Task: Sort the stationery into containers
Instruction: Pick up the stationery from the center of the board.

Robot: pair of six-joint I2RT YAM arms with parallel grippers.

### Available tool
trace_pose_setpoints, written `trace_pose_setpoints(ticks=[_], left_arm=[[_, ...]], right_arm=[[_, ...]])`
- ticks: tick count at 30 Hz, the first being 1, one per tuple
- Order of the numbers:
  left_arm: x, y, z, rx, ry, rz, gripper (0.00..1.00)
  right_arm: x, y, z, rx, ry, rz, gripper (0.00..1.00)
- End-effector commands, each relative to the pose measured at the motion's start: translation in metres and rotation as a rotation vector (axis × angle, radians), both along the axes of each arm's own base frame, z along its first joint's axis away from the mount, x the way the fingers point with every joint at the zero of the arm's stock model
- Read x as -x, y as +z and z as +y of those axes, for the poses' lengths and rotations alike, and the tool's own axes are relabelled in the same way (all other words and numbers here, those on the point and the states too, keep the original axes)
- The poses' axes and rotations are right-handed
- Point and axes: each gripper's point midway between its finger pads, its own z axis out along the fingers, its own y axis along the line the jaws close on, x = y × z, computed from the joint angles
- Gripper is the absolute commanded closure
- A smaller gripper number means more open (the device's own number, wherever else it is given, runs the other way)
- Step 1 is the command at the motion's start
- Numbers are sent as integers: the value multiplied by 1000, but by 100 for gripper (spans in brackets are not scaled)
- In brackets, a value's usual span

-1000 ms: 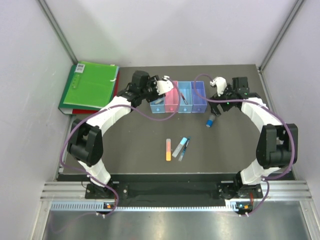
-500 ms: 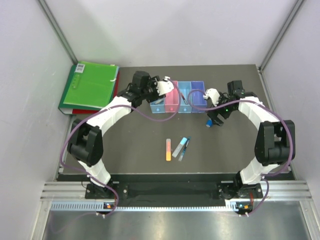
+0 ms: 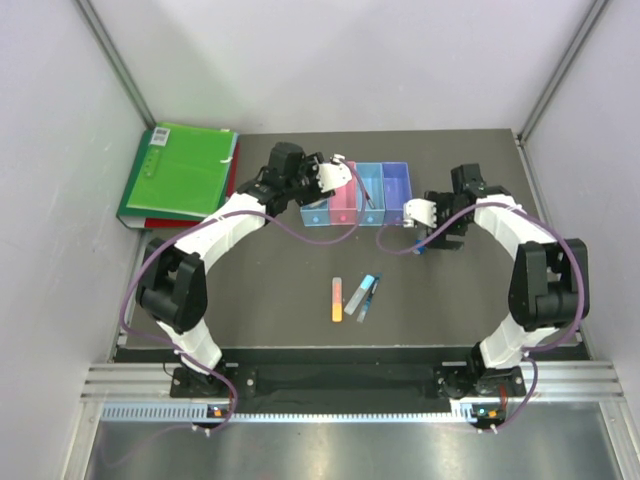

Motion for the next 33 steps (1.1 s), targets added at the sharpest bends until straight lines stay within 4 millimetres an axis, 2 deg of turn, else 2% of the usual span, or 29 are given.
trace_pose_setpoints(ticks=[1, 5, 9, 14, 27, 33], left_arm=[[-6, 17, -4, 7, -4, -43, 40], [-6, 19, -3, 5, -3, -51, 40], [-4, 22, -1, 4, -4, -64, 40], [4, 16, 2, 9, -2, -53, 40], [7, 20, 5, 22, -2, -69, 40], [7, 18, 7, 22, 4, -66, 39]], right_arm=[[3, 7, 8, 129, 280, -63, 0], [18, -3, 19, 176, 428, -54, 0], [30, -9, 32, 165, 490, -53, 0], [34, -10, 40, 162, 519, -46, 3], [44, -27, 51, 189, 668, 47, 9], [40, -29, 61, 147, 726, 47, 11]])
